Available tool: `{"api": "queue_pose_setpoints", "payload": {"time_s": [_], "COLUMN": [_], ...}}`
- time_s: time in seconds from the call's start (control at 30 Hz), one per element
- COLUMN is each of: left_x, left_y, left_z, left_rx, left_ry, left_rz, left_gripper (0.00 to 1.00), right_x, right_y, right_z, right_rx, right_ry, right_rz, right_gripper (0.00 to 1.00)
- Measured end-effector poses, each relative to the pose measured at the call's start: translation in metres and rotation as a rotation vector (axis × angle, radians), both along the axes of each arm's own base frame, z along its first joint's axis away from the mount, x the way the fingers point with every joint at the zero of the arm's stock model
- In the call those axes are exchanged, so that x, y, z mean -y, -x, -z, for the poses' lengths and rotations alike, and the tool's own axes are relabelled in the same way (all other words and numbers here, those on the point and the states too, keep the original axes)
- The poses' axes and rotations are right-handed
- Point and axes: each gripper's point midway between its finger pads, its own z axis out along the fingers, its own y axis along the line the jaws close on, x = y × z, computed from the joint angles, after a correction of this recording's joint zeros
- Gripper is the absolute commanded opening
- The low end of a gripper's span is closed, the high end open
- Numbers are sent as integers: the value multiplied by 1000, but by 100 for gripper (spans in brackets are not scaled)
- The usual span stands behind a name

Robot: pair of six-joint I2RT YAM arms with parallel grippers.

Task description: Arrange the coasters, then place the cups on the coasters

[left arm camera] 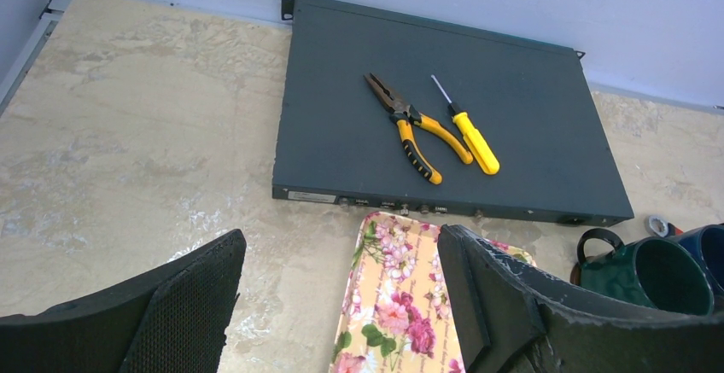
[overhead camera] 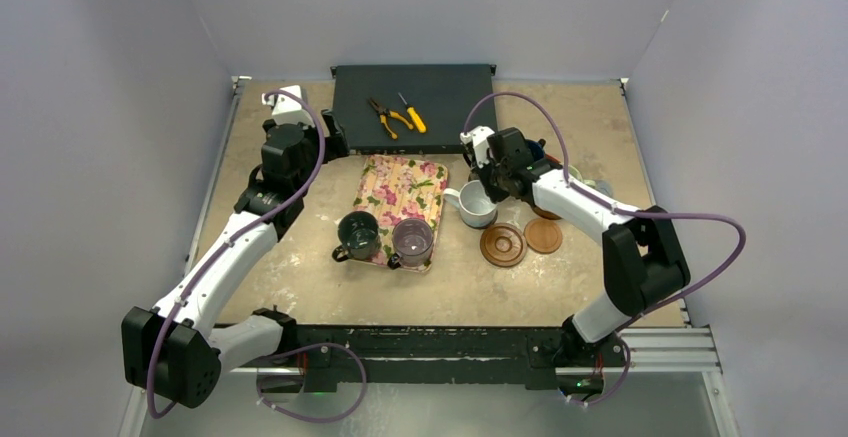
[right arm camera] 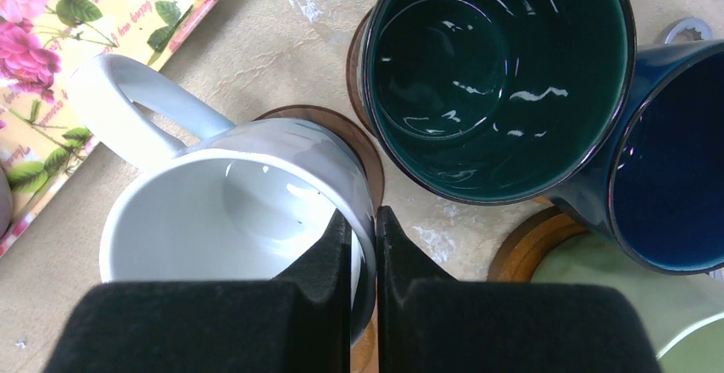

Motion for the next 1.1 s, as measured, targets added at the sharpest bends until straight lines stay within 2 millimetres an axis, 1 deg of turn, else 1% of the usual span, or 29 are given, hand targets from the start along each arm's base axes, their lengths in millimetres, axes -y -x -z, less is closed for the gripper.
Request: {"api": "queue_pose_setpoints", "payload": {"time_s": [0.73, 1.1], "left_x": [1, 2], "left_y": [0, 0], "left_z": [1, 1], "left_rx": [-2, -3], "left_ry": [-5, -5], "left_rz": [10, 13], "left_gripper": [83, 83], "right_x": [6, 5], "right_y": [-2, -4], "right_z": [0, 2], "right_rx": [-5, -25], "right_ry": [0, 2], "right_rz": [4, -2], "right_gripper": [0, 0]}}
